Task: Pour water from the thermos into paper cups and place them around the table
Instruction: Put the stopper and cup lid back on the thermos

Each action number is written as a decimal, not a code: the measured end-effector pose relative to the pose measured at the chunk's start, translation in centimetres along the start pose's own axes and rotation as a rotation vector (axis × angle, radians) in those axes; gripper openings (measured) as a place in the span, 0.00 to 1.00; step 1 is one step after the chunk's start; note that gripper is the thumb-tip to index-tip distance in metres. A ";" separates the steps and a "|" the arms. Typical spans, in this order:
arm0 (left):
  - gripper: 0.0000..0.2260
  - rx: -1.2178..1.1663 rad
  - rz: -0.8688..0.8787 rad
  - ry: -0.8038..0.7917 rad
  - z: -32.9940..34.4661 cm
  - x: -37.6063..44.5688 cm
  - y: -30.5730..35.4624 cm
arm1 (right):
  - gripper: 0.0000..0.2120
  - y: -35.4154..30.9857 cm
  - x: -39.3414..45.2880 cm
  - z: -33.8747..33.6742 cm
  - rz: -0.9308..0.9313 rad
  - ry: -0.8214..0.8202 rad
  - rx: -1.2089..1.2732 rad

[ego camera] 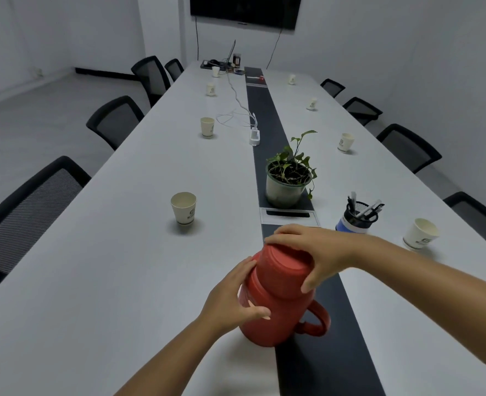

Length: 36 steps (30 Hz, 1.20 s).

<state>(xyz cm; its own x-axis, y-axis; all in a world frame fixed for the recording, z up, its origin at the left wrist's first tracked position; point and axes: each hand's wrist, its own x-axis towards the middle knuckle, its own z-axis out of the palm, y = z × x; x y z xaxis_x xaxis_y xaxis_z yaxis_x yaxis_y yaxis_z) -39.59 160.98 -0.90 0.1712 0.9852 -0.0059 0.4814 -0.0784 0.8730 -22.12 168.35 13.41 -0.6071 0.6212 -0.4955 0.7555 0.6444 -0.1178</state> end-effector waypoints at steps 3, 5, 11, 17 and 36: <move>0.43 -0.003 -0.002 -0.003 0.1 0.1 -0.1 | 0.32 -1.8 0.5 -0.5 0.184 0.109 -0.222; 0.43 0.016 0.000 -0.011 0.0 0.1 0.0 | 0.33 -3.1 0.6 -1.3 0.284 0.091 -0.352; 0.44 0.025 -0.002 -0.020 -0.1 0.1 0.2 | 0.42 -2.3 0.4 -1.9 -0.012 -0.071 -0.249; 0.43 0.035 -0.011 -0.028 -0.1 0.2 0.3 | 0.34 -3.9 1.3 -0.6 0.283 0.084 -0.224; 0.44 -0.052 0.023 0.027 0.2 0.2 0.5 | 0.42 -2.5 0.3 2.9 0.221 0.245 0.125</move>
<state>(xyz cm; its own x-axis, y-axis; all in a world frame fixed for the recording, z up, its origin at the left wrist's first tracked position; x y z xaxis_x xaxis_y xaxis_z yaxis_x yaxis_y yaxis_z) -39.16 161.14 -0.60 0.1582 0.9870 0.0271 0.4319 -0.0939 0.8970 -23.47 165.68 11.00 -0.4550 0.8379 -0.3014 0.8904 0.4323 -0.1423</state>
